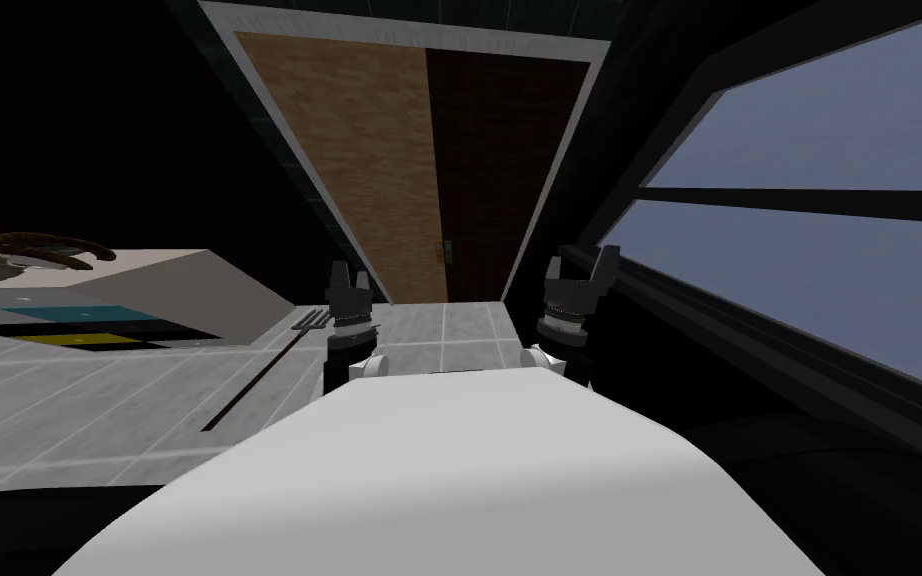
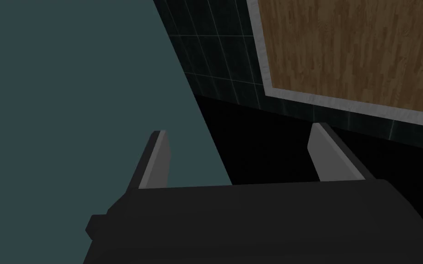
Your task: Pull the door open
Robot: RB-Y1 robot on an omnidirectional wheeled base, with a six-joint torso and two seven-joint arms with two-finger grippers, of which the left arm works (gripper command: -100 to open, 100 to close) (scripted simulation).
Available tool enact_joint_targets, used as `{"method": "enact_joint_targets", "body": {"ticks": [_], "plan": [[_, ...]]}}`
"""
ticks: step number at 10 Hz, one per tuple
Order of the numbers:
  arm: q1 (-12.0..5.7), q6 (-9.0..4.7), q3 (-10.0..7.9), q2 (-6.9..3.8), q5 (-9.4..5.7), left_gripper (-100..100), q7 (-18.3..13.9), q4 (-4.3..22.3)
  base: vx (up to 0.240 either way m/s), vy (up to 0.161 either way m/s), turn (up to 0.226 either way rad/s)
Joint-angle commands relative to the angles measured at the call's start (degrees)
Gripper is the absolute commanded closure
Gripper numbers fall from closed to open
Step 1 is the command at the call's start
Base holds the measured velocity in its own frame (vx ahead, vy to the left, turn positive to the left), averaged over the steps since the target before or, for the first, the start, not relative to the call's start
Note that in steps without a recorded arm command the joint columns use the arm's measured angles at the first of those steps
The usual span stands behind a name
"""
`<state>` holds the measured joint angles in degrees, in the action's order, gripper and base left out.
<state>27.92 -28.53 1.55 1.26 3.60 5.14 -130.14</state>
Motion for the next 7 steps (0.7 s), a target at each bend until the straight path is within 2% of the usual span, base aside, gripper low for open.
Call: {"method": "enact_joint_targets", "body": {"ticks": [1,3,6,7], "plan": [[-1.01,0.40,-0.14,-0.68,-0.25,-100,-0.26,2.03,0.121,-0.015,-0.016],[-1.89,0.75,-0.26,-1.21,-0.46,-100,-0.48,3.78,0.185,-0.004,-0.004],[-4.40,1.74,-0.61,-2.48,-1.06,-100,-1.11,8.80,0.199,-0.017,-0.012],[-4.87,1.92,-0.67,-2.70,-1.18,-100,-1.23,9.73,0.158,-0.037,-0.009]]}}
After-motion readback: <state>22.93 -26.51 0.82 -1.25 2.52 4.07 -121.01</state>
